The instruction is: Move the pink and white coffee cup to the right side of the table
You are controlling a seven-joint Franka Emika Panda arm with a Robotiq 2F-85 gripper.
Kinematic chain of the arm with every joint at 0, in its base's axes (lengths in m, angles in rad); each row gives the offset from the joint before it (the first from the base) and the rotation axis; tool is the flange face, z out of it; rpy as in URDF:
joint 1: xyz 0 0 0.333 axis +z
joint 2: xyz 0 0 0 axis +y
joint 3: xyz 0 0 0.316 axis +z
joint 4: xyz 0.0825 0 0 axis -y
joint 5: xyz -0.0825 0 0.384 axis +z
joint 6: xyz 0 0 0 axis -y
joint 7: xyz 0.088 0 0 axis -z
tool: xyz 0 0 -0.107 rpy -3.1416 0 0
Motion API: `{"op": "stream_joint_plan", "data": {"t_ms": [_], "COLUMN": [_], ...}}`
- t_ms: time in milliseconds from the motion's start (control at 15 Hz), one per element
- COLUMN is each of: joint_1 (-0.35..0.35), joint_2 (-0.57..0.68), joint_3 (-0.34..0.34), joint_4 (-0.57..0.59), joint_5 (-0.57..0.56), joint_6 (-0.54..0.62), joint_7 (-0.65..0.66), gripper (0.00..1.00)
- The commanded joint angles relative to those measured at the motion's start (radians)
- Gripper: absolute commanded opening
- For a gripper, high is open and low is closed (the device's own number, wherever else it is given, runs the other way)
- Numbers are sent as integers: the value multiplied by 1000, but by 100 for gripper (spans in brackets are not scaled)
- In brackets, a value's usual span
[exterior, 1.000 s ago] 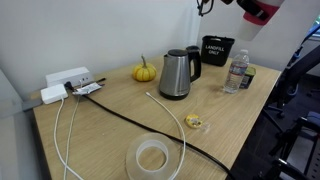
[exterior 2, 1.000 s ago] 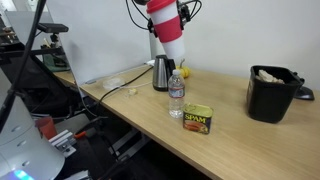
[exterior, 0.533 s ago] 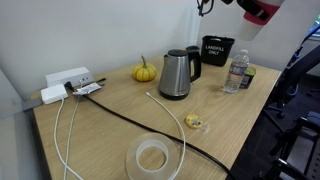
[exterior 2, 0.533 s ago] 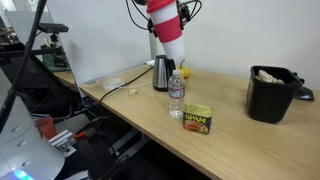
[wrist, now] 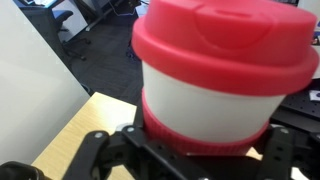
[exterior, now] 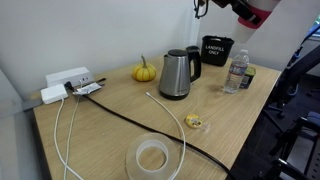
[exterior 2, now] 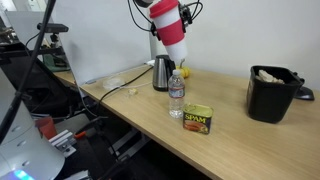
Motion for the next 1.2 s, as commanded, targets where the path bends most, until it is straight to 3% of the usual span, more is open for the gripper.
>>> {"op": "stream_joint_plan", "data": {"t_ms": [0, 333, 400, 1133], "joint_1": [-2, 14, 6, 14], "joint_2": [32, 37, 39, 39], "joint_3": [1, 4, 5, 7], "joint_4": [32, 23, 22, 23], "joint_5": [-9, -52, -31, -44], "joint_6": [13, 27, 16, 17], "joint_7": [26, 63, 49, 57], "gripper": [67, 67, 92, 92]}}
